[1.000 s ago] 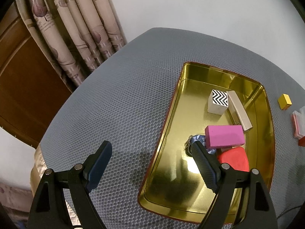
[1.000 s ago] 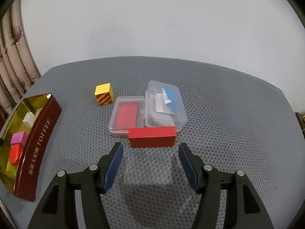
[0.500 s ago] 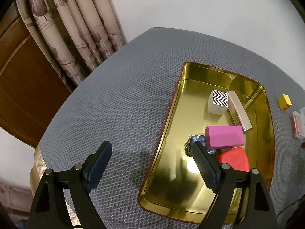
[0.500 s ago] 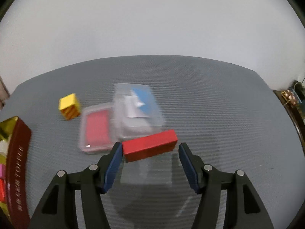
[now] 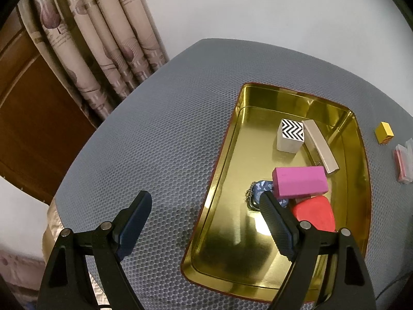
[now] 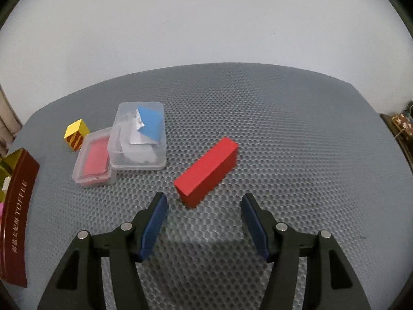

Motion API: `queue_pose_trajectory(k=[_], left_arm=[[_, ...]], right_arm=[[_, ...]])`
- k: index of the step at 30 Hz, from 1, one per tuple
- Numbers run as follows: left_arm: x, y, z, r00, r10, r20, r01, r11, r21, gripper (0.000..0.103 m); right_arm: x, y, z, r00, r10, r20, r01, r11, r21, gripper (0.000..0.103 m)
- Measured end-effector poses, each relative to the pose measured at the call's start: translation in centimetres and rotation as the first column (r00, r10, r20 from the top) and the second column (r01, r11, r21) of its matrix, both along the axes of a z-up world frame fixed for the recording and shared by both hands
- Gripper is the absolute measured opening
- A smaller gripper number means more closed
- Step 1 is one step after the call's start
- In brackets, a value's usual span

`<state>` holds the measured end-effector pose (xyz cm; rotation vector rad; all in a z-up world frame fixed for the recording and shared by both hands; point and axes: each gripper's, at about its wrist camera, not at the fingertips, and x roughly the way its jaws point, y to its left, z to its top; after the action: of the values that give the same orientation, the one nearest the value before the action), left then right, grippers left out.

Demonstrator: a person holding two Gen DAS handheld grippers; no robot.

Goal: Organize rigid objects
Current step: 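Grasp the red stick with the right gripper, then grasp the clear plastic case with red contents with the left gripper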

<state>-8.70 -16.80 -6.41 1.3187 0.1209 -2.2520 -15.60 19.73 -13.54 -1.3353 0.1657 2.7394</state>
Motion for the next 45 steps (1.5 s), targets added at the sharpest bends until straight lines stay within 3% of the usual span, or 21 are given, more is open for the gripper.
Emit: queue_pose_trajectory(k=[3, 10, 11, 12, 15, 18, 24, 30, 36, 40, 43, 45], left_arm=[[0.0, 0.2, -0.1, 1.0, -0.01, 0.001, 0.01, 1.0, -0.007, 0.083], [0.0, 0.9, 0.1, 0.999, -0.034, -0.012, 0.034, 0.999, -0.014, 0.083], [-0.1, 1.0, 0.1, 0.999, -0.036, -0.014, 0.035, 0.999, -0.015, 0.083], [-0.1, 1.1, 0.1, 0.999, -0.038, -0.016, 0.038, 0.999, -0.015, 0.083], [-0.3, 1.7, 0.0, 0.999, -0.052, -0.01, 0.052, 0.999, 0.0, 0.083], [-0.4, 2.5, -0.3, 0.998, -0.07, 0.001, 0.07, 0.997, 0.019, 0.083], [-0.9, 4.9, 0.6, 0.994, -0.109, -0.011, 0.109, 0.994, 0.033, 0.083], [-2.6, 9.9, 1.9, 0.976, -0.215, -0.021, 0.216, 0.974, 0.066, 0.083], [-5.1, 16.9, 1.5, 0.931, -0.364, -0.002, 0.362, 0.924, 0.121, 0.083], [-6.8, 21.6, 0.5, 0.89, -0.456, 0.003, 0.452, 0.883, 0.124, 0.083], [-8.1, 24.0, -0.6, 0.872, -0.489, 0.012, 0.482, 0.863, 0.155, 0.083], [-9.1, 25.2, -1.4, 0.871, -0.49, 0.026, 0.48, 0.862, 0.162, 0.083]], right_arm=[[-0.7, -0.2, -0.1, 0.999, -0.053, -0.002, 0.053, 0.999, -0.011, 0.062], [-2.9, -1.2, -0.5, 0.985, -0.172, -0.011, 0.173, 0.983, 0.058, 0.062], [-3.0, -1.1, -0.5, 0.985, -0.174, -0.013, 0.175, 0.983, 0.06, 0.058], [-3.1, -1.0, -0.5, 0.985, -0.171, -0.015, 0.171, 0.984, 0.058, 0.045], [-2.9, -0.6, -0.4, 0.99, -0.139, -0.017, 0.14, 0.988, 0.066, 0.028], [-3.1, 0.3, -0.2, 0.995, -0.098, -0.02, 0.099, 0.993, 0.071, 0.015], [-2.1, 2.0, 0.0, 0.998, -0.045, -0.038, 0.049, 0.994, 0.102, 0.015], [-0.1, 3.6, 0.5, 0.998, -0.063, -0.029, 0.066, 0.991, 0.115, 0.015], [-0.6, 5.7, 0.2, 0.996, -0.084, -0.025, 0.087, 0.988, 0.13, 0.015], [0.9, 7.4, 0.8, 0.995, -0.101, -0.025, 0.103, 0.991, 0.086, 0.015], [0.7, 6.9, 0.9, 0.995, -0.099, -0.023, 0.101, 0.99, 0.095, 0.015], [0.3, 7.4, 0.8, 0.995, -0.097, -0.022, 0.098, 0.991, 0.093, 0.015]])
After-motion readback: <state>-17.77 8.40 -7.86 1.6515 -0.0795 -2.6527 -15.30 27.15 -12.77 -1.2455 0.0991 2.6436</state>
